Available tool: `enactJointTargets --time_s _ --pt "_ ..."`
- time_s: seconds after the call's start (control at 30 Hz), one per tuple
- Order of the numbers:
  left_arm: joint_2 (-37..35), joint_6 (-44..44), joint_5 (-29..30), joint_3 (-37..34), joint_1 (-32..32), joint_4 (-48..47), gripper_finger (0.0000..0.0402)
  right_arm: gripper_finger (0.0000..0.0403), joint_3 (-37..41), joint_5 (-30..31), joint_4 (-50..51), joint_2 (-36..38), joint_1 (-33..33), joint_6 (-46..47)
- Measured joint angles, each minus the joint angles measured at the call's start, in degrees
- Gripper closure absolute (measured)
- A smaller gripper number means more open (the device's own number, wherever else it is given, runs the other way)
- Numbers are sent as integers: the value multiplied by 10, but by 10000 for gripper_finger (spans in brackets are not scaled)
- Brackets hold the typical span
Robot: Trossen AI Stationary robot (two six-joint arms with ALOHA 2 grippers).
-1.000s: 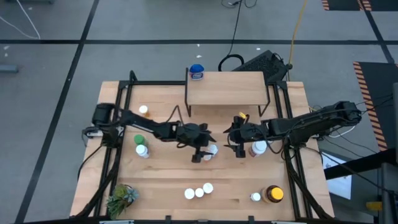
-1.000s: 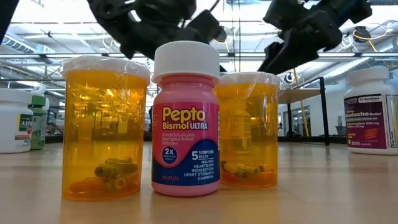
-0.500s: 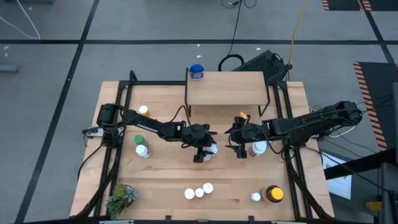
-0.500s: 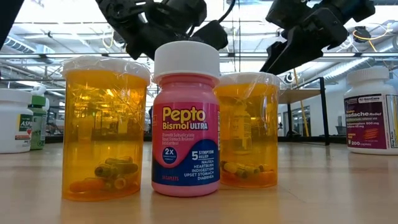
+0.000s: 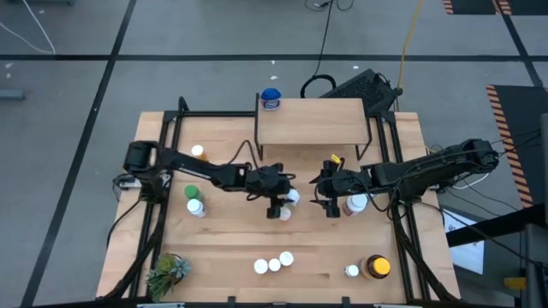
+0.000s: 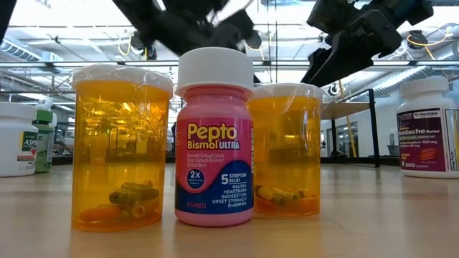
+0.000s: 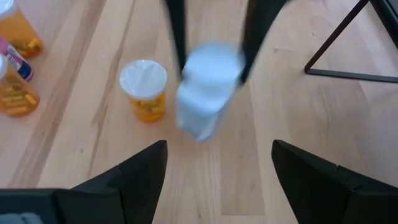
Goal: Pick and place medicine bottles onto shelf by color
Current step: Put the white bottle on the shelf
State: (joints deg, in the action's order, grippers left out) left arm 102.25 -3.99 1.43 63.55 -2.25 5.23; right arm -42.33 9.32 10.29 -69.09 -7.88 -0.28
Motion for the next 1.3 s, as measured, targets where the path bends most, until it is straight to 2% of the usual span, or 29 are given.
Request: enactJointTargets --time_s 0.17,0.27,0.33,0.4,0.57,0.77,1.0,1.3 --pt "-95 -1 85 11 19 -71 220 117 0 1 2 6 0 -5" --pt "-129 -7 135 54 57 -145 221 117 0 1 -11 7 1 -15" --pt "-132 -9 141 96 92 -189 219 117 0 1 -26 7 2 -23" --pt "-130 -21 141 132 127 -234 214 117 0 1 -43 7 2 -24" --pt "-112 -37 134 183 205 -261 209 117 0 0 -42 7 2 -22" --pt "-105 -35 60 183 273 -250 207 117 0 -1 -43 7 2 -23" --pt "-81 -45 22 170 297 -238 207 117 0 -3 -44 7 2 -23" --pt "-65 -48 27 167 301 -236 206 117 0 -3 -49 7 2 -21"
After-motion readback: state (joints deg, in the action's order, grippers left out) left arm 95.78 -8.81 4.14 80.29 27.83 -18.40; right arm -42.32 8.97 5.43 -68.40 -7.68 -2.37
